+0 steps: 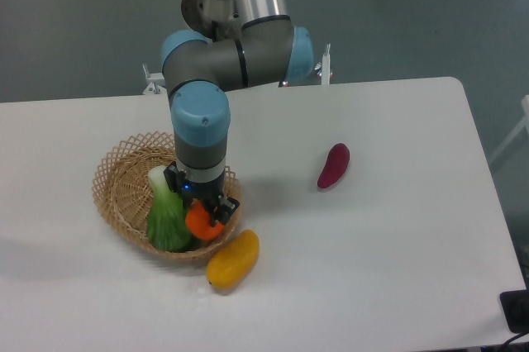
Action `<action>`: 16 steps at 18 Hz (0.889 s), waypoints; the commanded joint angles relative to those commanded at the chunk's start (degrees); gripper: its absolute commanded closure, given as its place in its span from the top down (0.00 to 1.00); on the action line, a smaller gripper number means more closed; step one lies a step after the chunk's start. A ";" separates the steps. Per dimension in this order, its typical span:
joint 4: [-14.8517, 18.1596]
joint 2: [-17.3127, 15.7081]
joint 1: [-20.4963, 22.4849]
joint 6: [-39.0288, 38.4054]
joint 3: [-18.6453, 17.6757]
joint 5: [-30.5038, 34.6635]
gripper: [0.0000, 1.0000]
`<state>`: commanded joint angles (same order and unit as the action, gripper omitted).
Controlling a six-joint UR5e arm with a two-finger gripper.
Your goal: Place the orange in the basket
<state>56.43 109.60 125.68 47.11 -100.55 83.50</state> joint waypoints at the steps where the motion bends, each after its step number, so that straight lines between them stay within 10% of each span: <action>1: -0.09 0.09 0.00 0.00 0.00 0.00 0.89; 16: -0.09 -2.11 6.41 2.55 2.37 0.09 1.00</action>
<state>56.34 107.49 132.09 49.65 -98.18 83.58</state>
